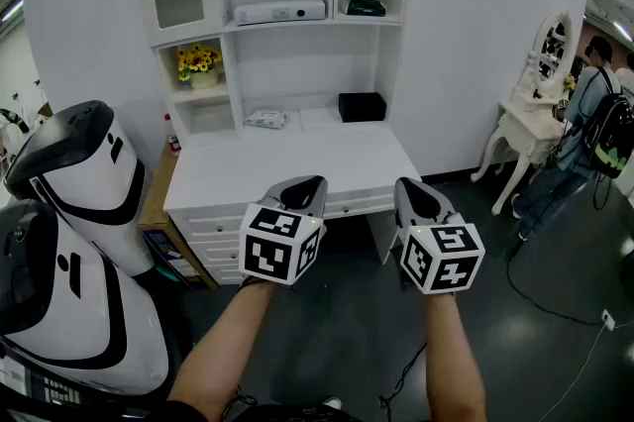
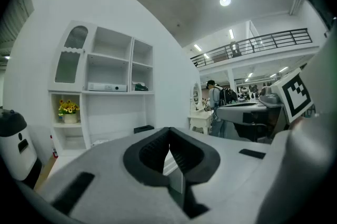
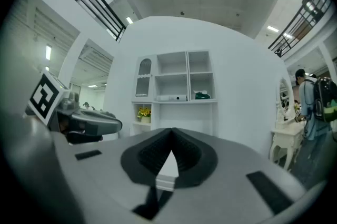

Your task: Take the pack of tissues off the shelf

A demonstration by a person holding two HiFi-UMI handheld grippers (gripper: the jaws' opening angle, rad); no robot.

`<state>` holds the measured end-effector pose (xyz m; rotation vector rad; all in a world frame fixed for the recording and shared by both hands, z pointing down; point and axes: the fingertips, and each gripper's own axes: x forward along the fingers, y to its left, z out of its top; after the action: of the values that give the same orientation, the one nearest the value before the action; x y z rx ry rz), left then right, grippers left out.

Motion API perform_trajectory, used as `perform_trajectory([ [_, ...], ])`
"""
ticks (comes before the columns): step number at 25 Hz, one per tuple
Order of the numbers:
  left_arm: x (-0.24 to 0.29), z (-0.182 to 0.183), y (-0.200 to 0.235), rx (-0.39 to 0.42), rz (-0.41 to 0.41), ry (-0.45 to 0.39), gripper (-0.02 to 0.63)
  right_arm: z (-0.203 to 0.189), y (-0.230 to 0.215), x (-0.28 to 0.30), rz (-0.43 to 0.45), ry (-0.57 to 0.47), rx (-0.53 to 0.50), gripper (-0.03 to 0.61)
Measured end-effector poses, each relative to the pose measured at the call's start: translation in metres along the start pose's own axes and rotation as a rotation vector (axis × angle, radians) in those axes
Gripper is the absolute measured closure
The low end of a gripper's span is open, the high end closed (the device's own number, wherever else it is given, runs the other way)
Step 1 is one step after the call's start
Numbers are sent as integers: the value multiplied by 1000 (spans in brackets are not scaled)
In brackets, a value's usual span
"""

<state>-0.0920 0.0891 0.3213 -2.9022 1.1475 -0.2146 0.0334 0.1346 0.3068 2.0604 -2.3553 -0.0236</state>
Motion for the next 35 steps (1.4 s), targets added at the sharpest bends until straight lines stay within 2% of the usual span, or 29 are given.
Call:
perform_trajectory([
  [6,24,11,-16,17,7,-15,611,4,-19,5,35,-19,2,572],
  [9,35,19,-20,20,12,-23,611,8,-21,11,66,-20,-3,528],
  [19,84,20,-14,16,-2,-30,609,8,-51,47,54,-20,-26,492],
  [25,128,21,20,11,-5,-25,611,11,-68,99,49,-20,-35,453],
  [35,233,40,117,5,-32,-25,610,24,-99,236,41,-19,-40,417],
])
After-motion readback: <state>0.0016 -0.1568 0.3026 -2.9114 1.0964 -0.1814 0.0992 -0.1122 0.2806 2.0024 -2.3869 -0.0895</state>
